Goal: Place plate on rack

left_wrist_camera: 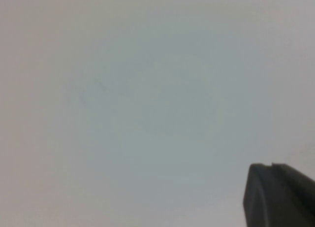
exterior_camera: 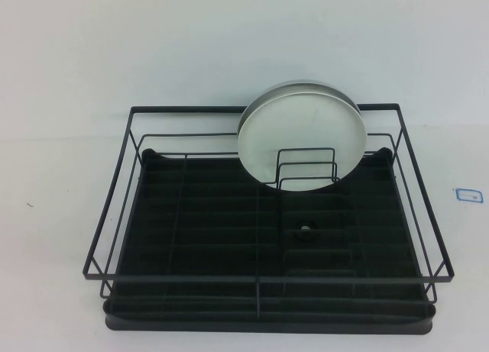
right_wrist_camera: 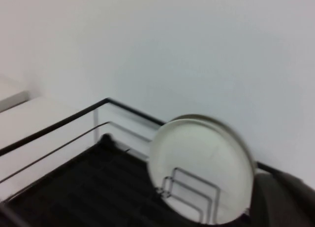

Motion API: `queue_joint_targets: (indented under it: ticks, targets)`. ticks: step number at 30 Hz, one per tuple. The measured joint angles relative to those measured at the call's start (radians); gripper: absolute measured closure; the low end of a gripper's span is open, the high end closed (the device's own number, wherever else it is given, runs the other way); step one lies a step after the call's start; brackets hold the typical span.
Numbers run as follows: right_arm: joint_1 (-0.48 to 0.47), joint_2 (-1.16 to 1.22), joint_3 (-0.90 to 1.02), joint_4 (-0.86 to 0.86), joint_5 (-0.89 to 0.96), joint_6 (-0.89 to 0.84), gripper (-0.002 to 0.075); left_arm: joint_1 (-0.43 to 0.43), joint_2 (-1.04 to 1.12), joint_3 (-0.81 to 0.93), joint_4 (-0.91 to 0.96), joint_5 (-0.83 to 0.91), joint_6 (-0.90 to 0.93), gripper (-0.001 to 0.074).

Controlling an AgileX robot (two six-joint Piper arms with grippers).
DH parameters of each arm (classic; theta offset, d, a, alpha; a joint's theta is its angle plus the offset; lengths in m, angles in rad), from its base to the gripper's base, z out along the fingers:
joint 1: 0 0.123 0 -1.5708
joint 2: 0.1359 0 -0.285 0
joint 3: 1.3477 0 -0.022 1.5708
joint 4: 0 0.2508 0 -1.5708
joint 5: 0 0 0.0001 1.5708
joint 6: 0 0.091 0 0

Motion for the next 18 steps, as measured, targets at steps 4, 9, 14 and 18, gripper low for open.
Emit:
queue_joint_targets:
  ticks: [4, 9, 14, 18]
  targets:
    - [-0.070, -0.070, 0.080, 0.069, -0.076, 0.000, 0.0708, -0.012, -0.017, 0.000, 0.094, 0.000, -0.218, 0.0735]
    - [-0.251, -0.186, 0.209, 0.170, -0.083, 0.000, 0.0708, -0.013, -0.059, 0.057, 0.094, 0.088, -0.370, 0.0735]
    - [-0.441, -0.341, 0.306, 0.202, -0.009, -0.013, 0.0708, -0.013, -0.150, 0.255, 0.094, 0.060, -0.363, 0.0735]
    - [-0.529, -0.451, 0.325, 0.204, 0.031, -0.036, 0.0708, -0.013, -0.222, 0.363, 0.094, 0.012, -0.353, 0.0735]
